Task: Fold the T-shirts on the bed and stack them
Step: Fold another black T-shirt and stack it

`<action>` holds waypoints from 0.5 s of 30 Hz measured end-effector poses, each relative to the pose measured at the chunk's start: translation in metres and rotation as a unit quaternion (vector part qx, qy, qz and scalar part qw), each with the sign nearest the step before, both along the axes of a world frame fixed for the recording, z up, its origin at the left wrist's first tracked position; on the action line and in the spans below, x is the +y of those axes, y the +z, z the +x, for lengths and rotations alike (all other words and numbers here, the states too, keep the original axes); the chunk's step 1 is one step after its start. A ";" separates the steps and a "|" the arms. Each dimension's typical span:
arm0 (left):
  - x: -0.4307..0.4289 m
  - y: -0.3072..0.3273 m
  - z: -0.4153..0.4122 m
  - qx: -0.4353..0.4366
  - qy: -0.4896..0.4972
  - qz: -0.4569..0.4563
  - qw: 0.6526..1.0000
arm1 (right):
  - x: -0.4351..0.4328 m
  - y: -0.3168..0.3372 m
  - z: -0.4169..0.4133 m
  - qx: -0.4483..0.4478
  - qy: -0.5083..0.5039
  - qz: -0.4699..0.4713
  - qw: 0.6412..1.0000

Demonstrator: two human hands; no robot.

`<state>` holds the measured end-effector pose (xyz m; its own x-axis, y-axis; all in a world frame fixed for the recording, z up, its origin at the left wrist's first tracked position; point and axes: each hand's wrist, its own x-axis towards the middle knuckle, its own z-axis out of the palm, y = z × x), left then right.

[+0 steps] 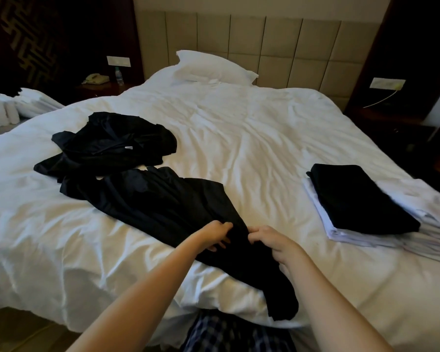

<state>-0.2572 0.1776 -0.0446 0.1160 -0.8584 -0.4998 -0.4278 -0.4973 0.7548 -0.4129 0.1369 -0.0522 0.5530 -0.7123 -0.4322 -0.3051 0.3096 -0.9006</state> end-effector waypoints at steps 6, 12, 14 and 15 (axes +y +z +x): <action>0.002 -0.005 0.026 0.202 0.255 -0.032 0.945 | 0.012 0.018 -0.009 0.100 0.298 0.012 0.949; 0.023 -0.017 0.068 0.113 0.384 -0.080 0.913 | 0.035 0.029 0.015 0.267 0.445 0.007 0.855; 0.029 -0.013 0.072 0.068 0.334 -0.074 0.937 | 0.036 0.032 0.023 0.275 0.411 -0.010 0.869; 0.031 -0.011 0.072 0.056 0.306 -0.076 0.947 | 0.032 0.029 0.027 0.268 0.345 -0.037 0.899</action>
<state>-0.1856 0.2085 -0.0553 0.5692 -0.7102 -0.4143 -0.0071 -0.5081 0.8612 -0.3855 0.1692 -0.0230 0.6005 -0.3176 -0.7338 -0.7976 -0.1738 -0.5776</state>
